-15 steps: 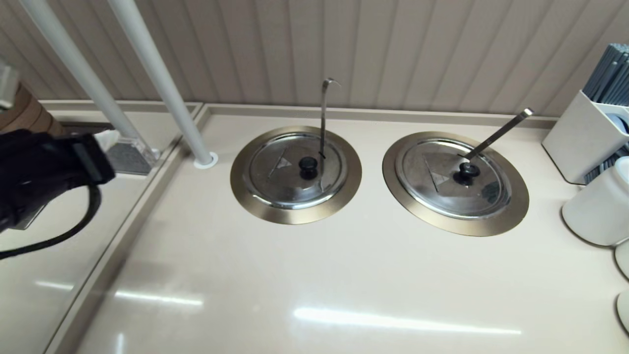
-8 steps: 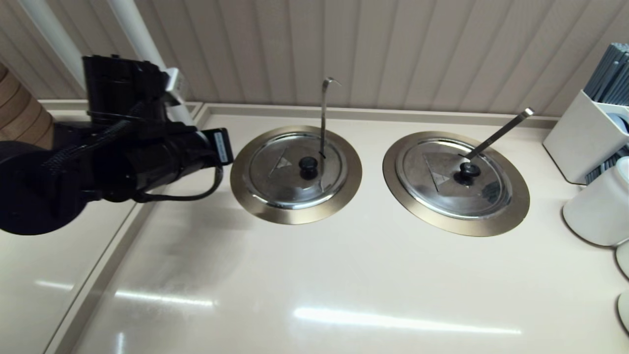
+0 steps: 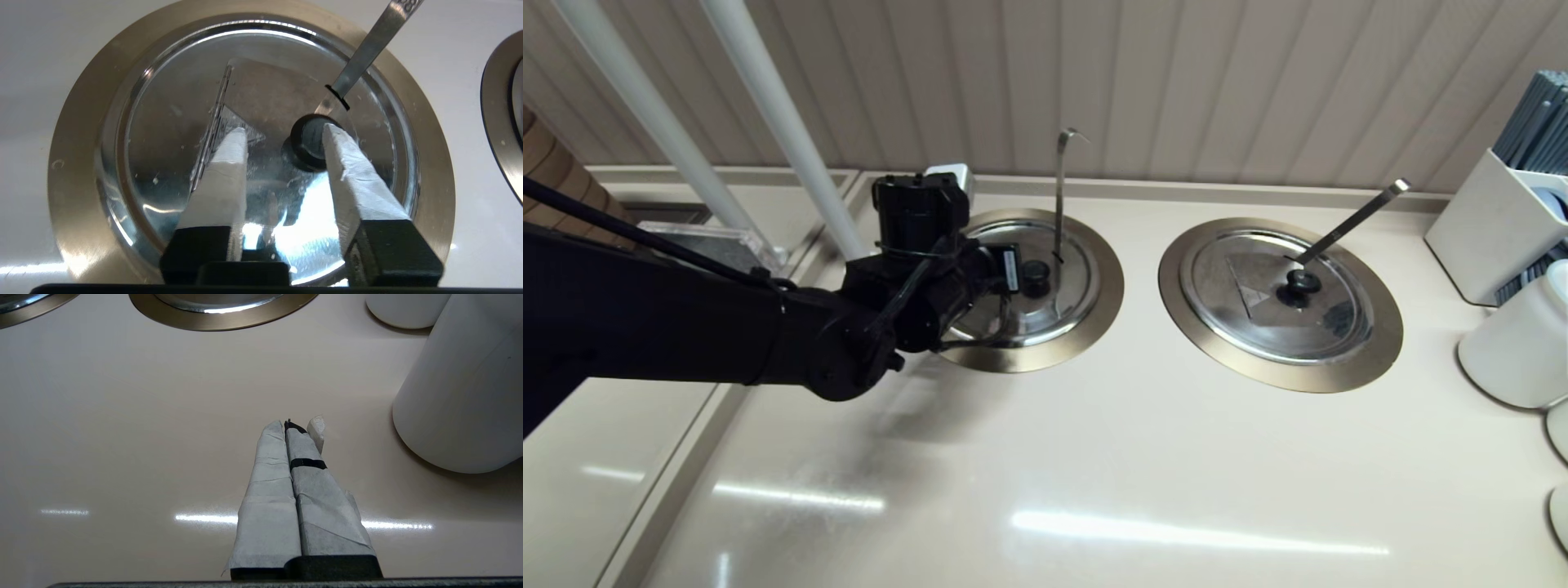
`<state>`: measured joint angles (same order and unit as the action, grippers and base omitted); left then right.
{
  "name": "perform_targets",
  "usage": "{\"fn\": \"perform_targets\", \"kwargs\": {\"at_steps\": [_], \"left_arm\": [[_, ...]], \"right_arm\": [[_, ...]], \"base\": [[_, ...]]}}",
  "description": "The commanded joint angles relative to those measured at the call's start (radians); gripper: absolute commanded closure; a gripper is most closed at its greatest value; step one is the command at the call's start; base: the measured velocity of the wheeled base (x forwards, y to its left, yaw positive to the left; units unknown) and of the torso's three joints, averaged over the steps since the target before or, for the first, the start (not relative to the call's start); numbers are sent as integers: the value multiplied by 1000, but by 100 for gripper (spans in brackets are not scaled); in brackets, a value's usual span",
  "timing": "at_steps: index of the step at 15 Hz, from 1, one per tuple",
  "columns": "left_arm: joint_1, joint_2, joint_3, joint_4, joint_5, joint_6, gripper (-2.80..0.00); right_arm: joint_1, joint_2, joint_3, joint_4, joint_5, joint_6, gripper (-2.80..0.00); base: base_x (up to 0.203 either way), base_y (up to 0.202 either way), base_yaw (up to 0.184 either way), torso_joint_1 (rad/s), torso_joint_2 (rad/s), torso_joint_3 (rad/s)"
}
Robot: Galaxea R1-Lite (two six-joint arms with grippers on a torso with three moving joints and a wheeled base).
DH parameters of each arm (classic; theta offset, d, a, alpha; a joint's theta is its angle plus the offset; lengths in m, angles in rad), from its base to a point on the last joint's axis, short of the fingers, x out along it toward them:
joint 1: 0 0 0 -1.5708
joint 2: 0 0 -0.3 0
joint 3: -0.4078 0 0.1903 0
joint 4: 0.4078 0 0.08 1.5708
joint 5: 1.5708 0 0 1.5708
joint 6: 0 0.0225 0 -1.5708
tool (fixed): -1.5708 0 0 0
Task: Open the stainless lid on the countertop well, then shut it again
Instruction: Open the lid
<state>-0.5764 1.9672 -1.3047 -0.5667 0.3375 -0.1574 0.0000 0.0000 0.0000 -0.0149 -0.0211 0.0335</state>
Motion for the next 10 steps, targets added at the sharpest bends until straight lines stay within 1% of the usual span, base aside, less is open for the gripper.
{"fn": "perform_targets", "kwargs": {"at_steps": [1,3,5,6,7,8,9,10], "left_arm": [[-9,64,-23,-17,3,2,-280],[-10,92,-46,-31,8,4,-280],[-11,122,-49,-144,14,15,-280],[-15,144,-38,-214,19,55,-280],[-19,172,-20,-292,31,113,-280],[-23,203,-9,-363,39,157,-280],[-27,225,-7,-414,43,180,-280],[-37,236,-8,-429,44,188,-280]], "right_arm": [[0,2,5,0,0,0,0],[0,2,5,0,0,0,0],[0,2,5,0,0,0,0],[0,2,5,0,1,0,0],[0,2,5,0,1,0,0],[0,2,5,0,0,0,0],[0,2,5,0,0,0,0],[0,2,5,0,0,0,0]], "base": [[0,0,0,0,0,0],[0,0,0,0,0,0],[0,0,0,0,0,0],[0,0,0,0,0,0],[0,0,0,0,0,0],[0,0,0,0,0,0],[0,0,0,0,0,0],[0,0,0,0,0,0]]}}
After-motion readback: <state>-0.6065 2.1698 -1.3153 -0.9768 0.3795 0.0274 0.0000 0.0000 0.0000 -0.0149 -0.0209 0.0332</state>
